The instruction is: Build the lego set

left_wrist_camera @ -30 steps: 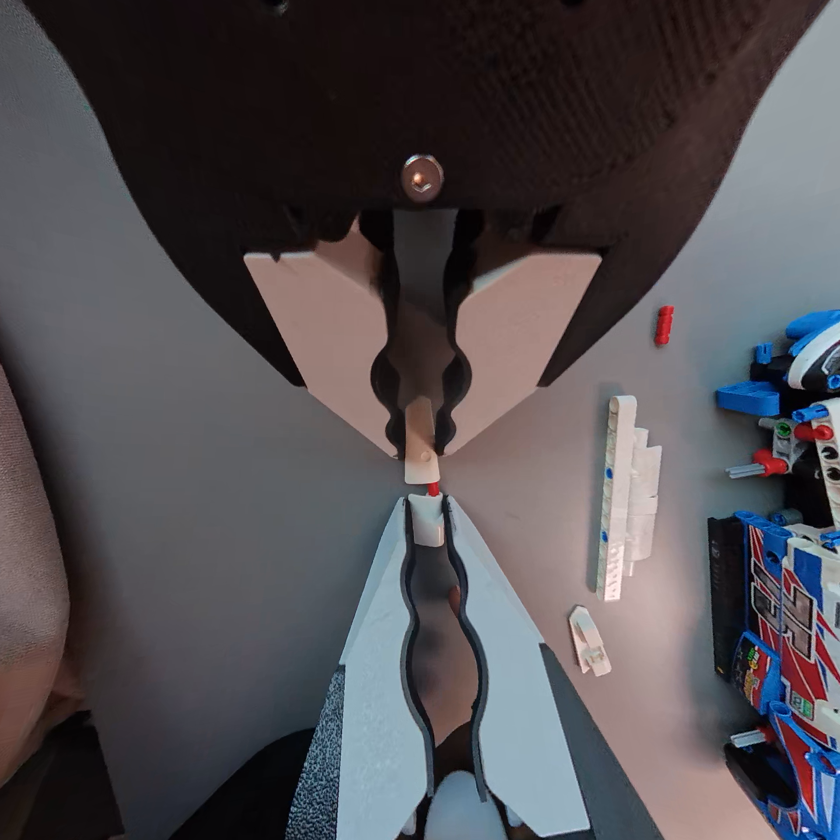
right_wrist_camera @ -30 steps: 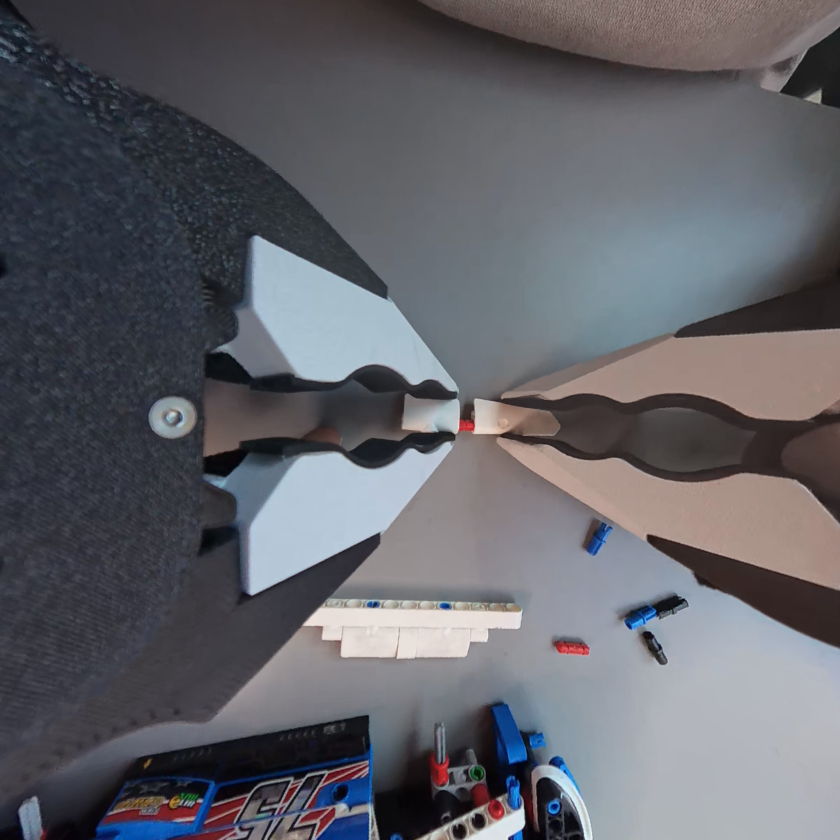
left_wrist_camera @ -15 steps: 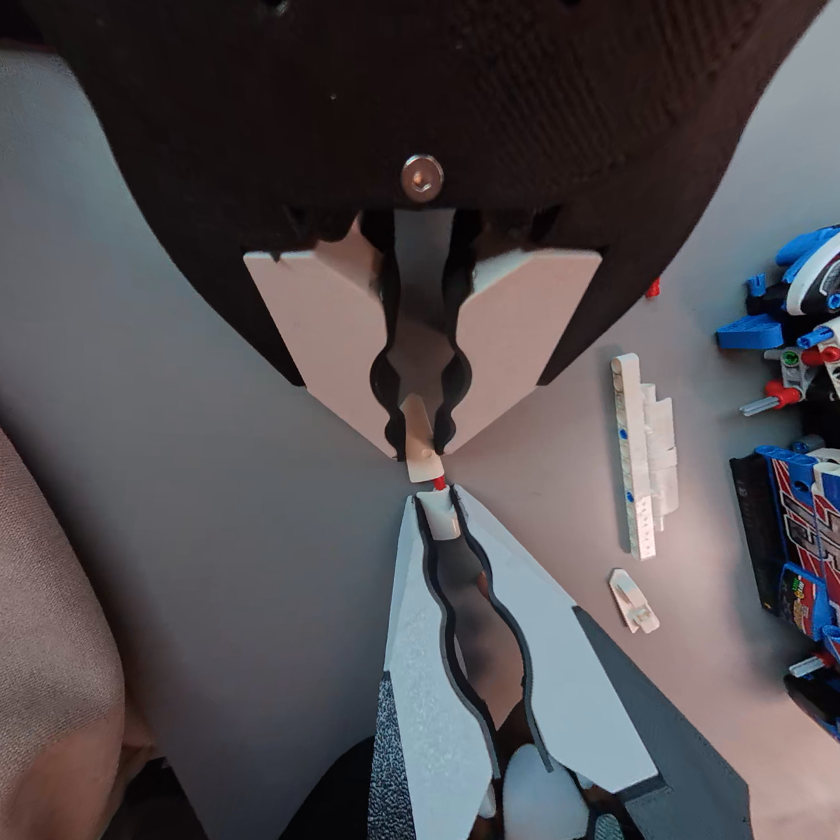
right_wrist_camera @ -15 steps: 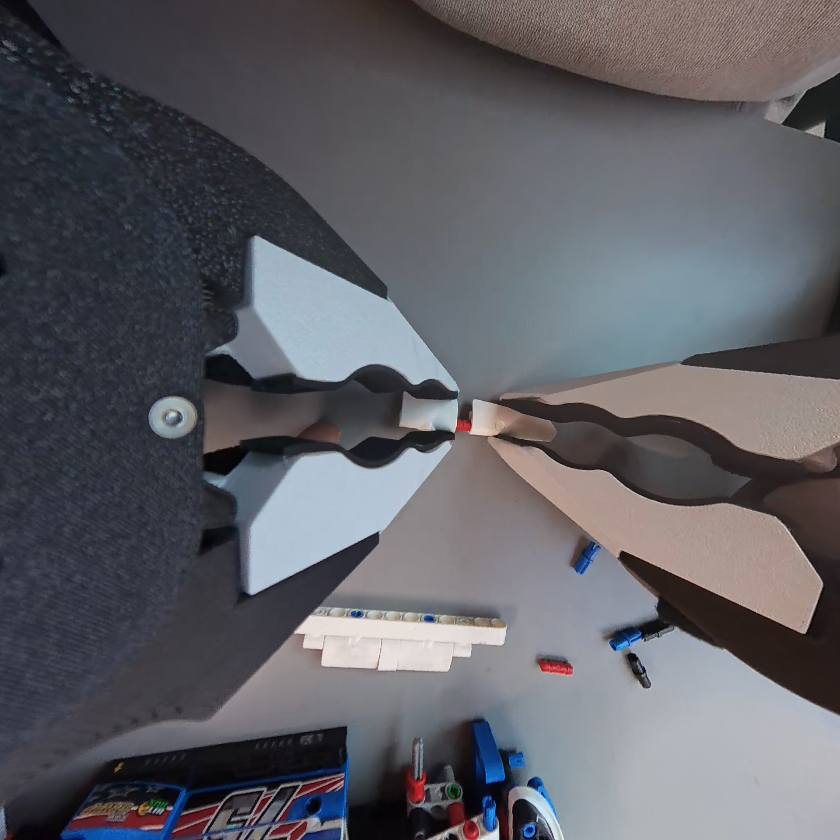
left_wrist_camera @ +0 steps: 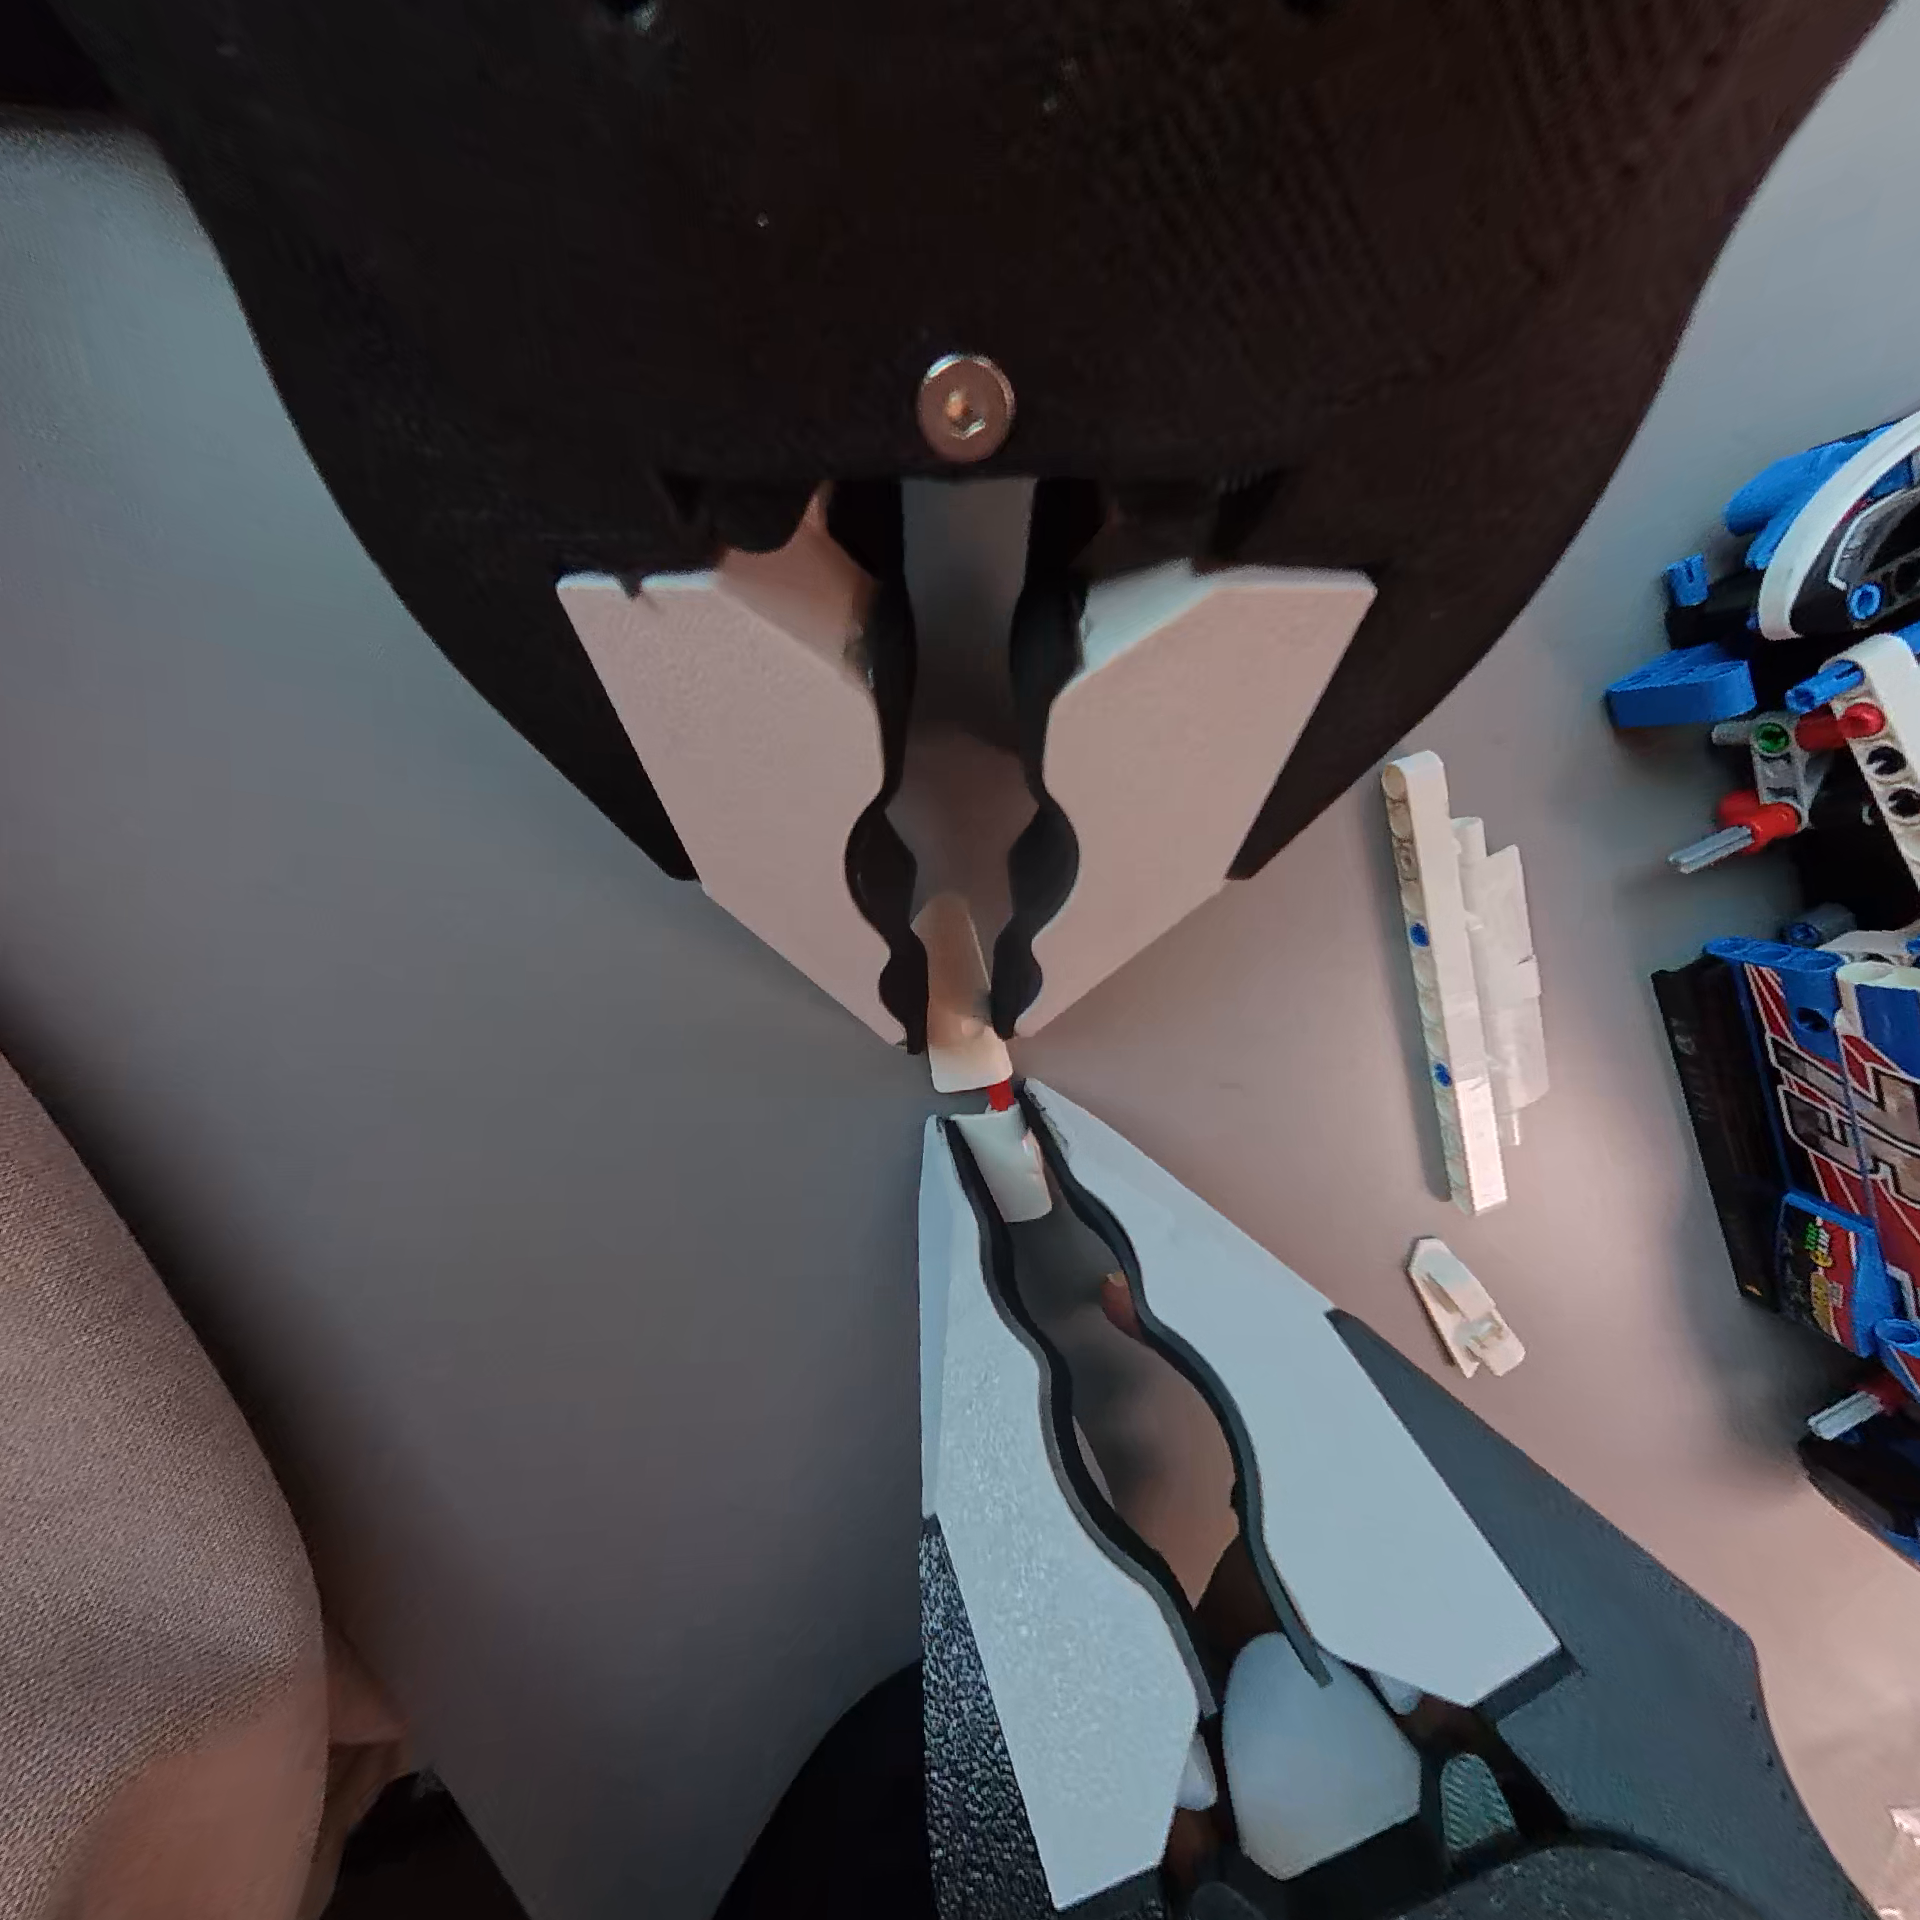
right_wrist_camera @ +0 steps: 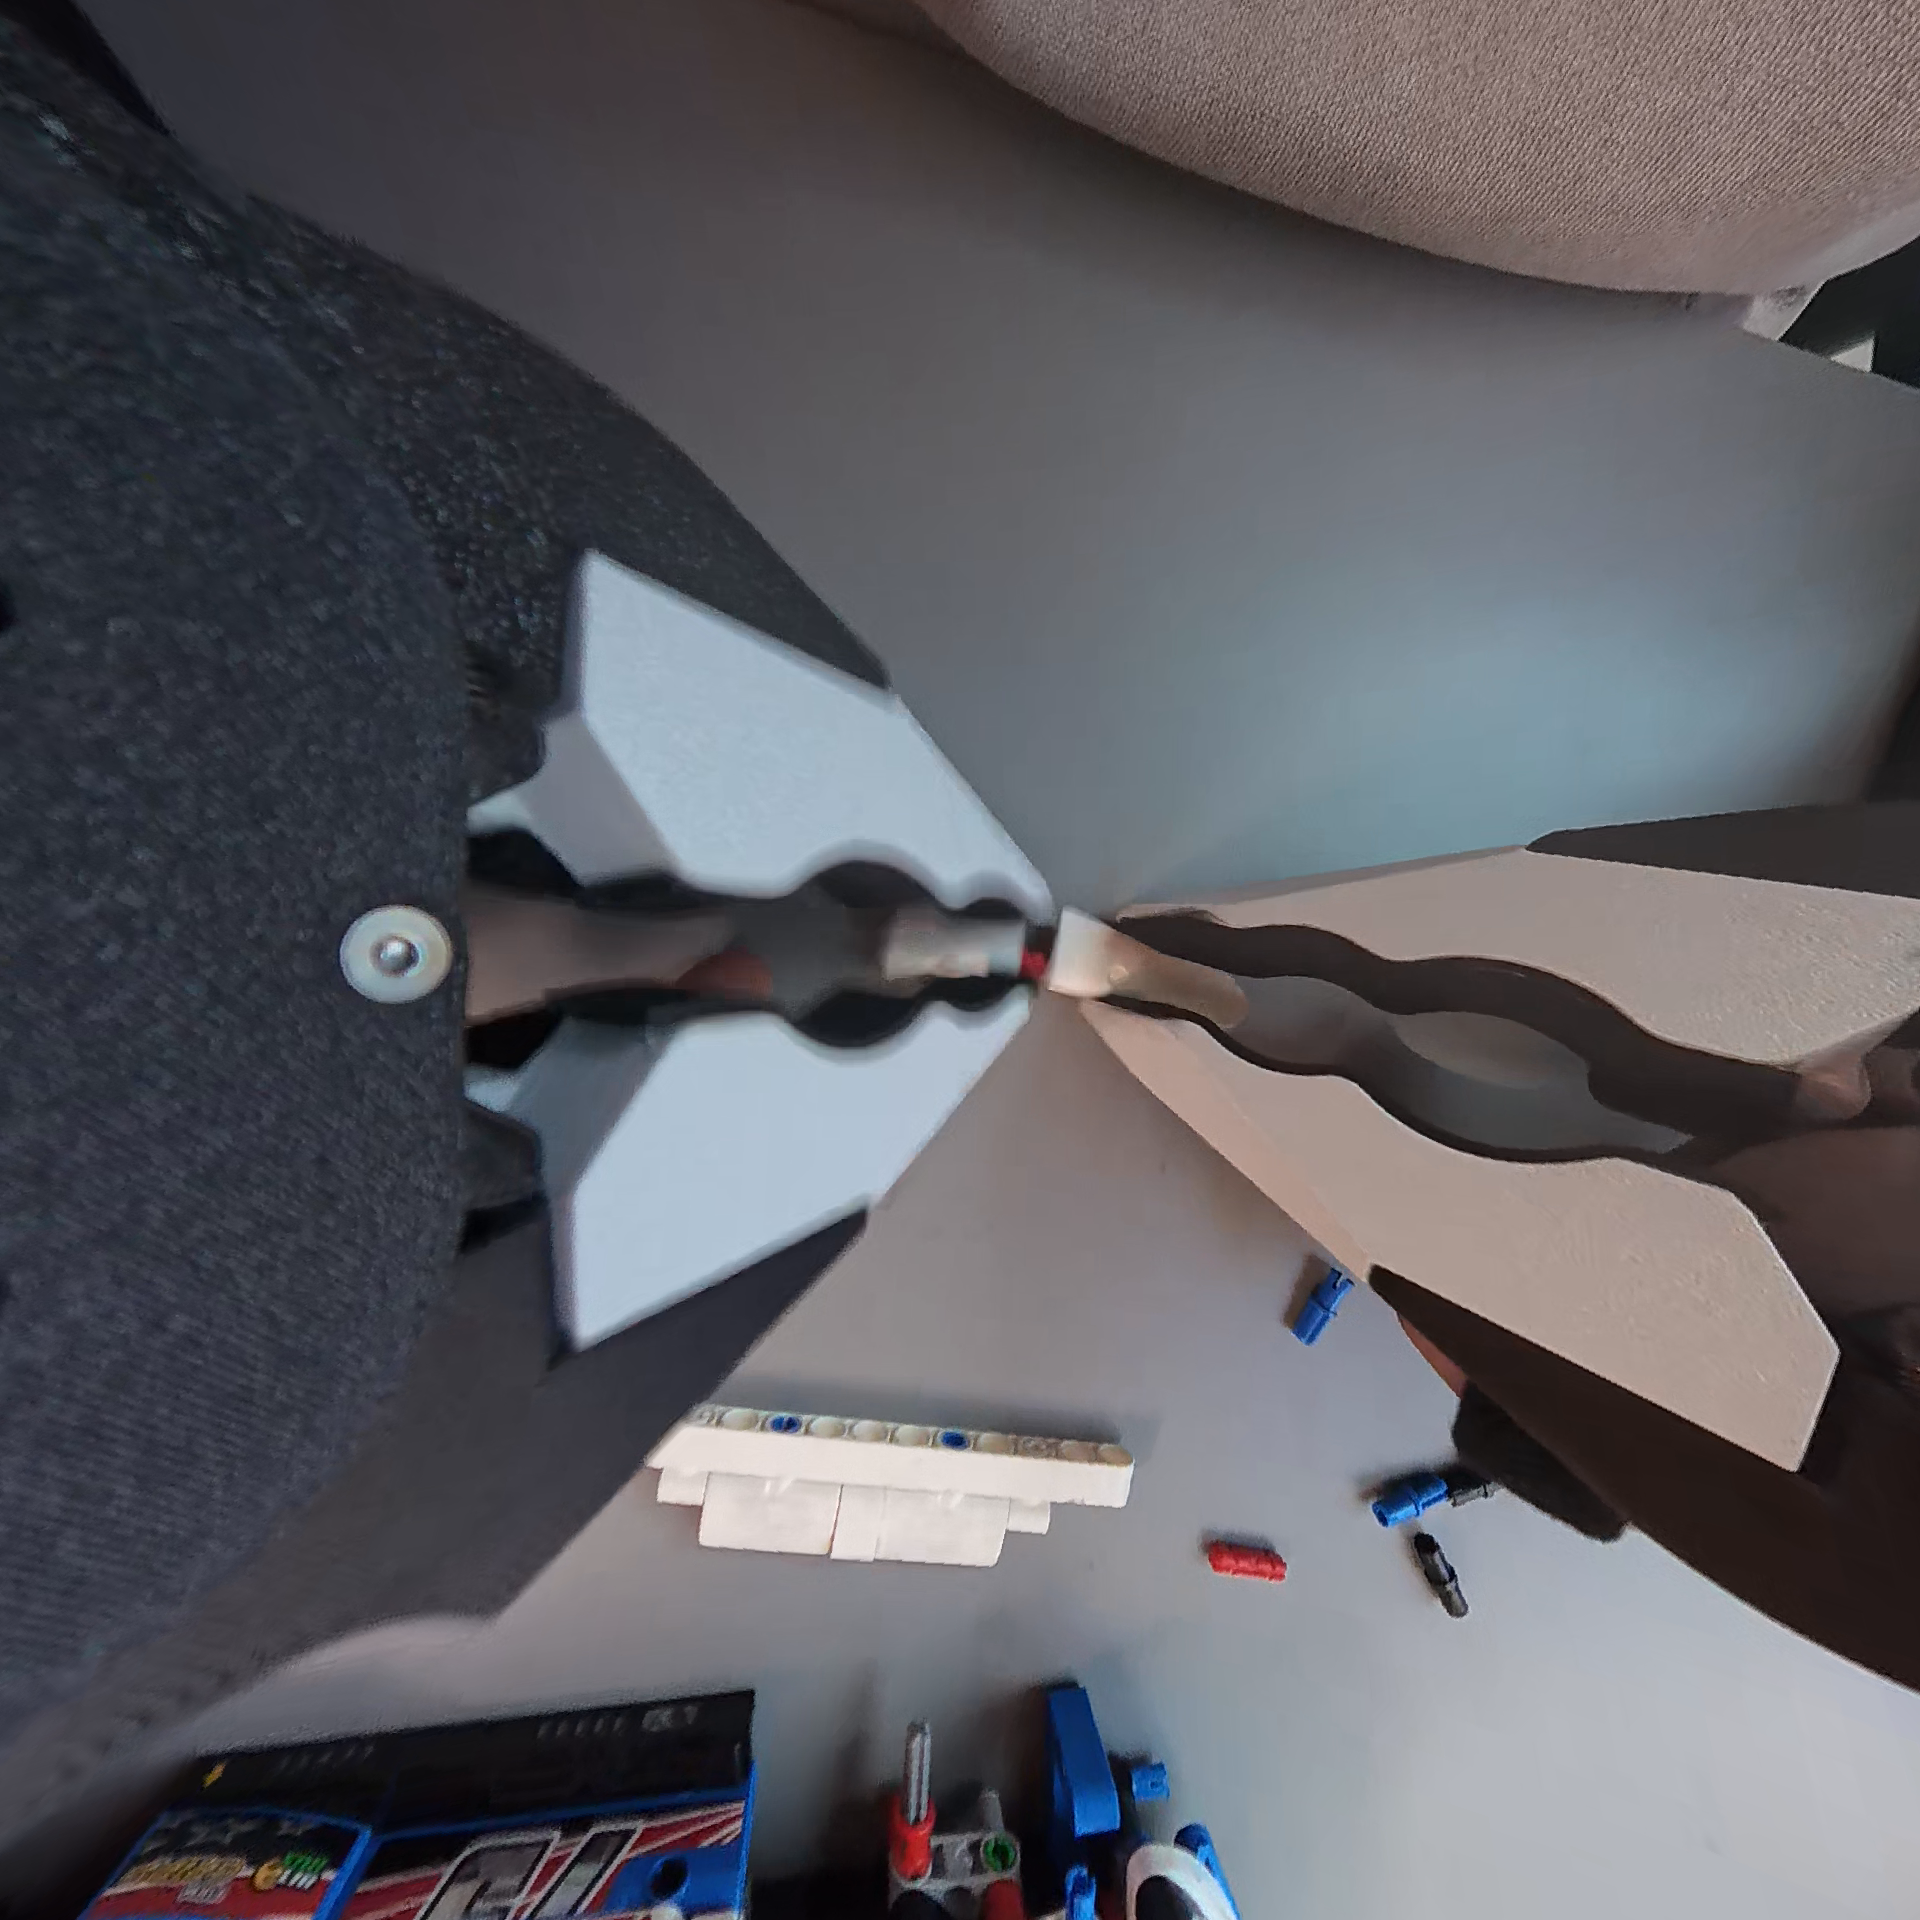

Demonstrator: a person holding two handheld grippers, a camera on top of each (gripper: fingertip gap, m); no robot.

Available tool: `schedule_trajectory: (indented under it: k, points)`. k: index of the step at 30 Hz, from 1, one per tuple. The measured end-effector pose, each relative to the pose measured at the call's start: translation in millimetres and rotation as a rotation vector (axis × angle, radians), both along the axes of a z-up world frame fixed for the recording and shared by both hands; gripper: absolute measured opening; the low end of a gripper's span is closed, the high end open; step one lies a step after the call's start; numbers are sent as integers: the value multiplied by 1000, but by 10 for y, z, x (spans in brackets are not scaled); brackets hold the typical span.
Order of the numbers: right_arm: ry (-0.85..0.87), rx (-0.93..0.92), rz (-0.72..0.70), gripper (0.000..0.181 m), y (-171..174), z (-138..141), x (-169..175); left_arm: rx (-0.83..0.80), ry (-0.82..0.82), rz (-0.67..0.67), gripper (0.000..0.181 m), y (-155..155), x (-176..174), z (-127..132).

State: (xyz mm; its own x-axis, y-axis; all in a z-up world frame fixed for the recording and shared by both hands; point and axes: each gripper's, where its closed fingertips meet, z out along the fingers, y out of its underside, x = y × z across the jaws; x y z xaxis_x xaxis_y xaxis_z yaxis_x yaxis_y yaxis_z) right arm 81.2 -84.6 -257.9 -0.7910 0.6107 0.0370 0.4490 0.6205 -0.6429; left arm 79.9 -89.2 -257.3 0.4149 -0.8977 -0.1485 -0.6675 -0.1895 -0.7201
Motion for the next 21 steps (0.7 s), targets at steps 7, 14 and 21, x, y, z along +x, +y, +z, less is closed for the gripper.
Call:
schedule_trajectory:
  k: [7, 14, 21]
  points:
    - [8, 3, -24, 3, -33, 27, 43, -21, -4, 6, 11, -31, 62, -4]
    - [86, -79, -133, 0, 63, 221, 59, -27, -18, 9, 11, -38, 77, -3]
    - [167, -79, -300, 8, 359, 554, 254, -16, -22, 17, 11, -54, 92, -1]
